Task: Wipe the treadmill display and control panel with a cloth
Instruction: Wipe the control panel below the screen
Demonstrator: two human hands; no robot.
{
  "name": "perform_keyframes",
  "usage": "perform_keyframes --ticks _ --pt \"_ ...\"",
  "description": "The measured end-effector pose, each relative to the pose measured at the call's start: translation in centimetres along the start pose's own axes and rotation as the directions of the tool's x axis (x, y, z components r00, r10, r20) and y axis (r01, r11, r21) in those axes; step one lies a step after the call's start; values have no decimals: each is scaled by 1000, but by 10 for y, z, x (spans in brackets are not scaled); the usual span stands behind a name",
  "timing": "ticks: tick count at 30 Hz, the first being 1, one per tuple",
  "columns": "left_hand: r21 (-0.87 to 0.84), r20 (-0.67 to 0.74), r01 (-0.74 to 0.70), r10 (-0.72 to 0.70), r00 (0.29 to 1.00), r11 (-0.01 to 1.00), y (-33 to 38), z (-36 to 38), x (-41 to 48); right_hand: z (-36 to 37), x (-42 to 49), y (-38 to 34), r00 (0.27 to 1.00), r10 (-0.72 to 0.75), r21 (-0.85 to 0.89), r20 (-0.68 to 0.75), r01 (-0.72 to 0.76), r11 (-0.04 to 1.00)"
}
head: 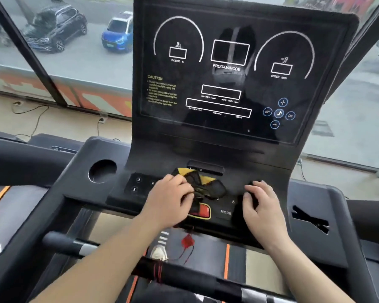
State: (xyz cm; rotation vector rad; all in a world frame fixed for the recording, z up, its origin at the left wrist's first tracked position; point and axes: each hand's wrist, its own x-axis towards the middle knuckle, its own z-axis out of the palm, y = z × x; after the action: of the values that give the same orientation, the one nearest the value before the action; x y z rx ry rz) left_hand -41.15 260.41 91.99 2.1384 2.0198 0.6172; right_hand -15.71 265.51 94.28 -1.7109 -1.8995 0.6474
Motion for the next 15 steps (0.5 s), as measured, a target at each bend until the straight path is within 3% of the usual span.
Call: perform_keyframes --ticks 2,5,7,11,12,15 --pt "-13 -49 211 -212 976 977 -27 -16 -8 4 1 -5 1000 -12 20 7 12 1000" --pt "-35 -121 506 -506 854 862 -21 -22 -4 8 3 -9 999 -37 38 5 37 999" --pt "-82 -134 509 -516 846 857 11 -17 0 9 4 -12 998 -66 19 16 65 998" --pt "-73 -67 218 -223 972 973 63 7 -6 10 8 -14 987 -149 -32 57 151 988" --pt "-51 -67 223 -226 972 973 58 6 -8 9 8 -11 985 -160 -29 68 162 986" --pt "40 -112 436 -429 896 899 21 -5 -11 3 5 0 987 -147 7 68 147 989"
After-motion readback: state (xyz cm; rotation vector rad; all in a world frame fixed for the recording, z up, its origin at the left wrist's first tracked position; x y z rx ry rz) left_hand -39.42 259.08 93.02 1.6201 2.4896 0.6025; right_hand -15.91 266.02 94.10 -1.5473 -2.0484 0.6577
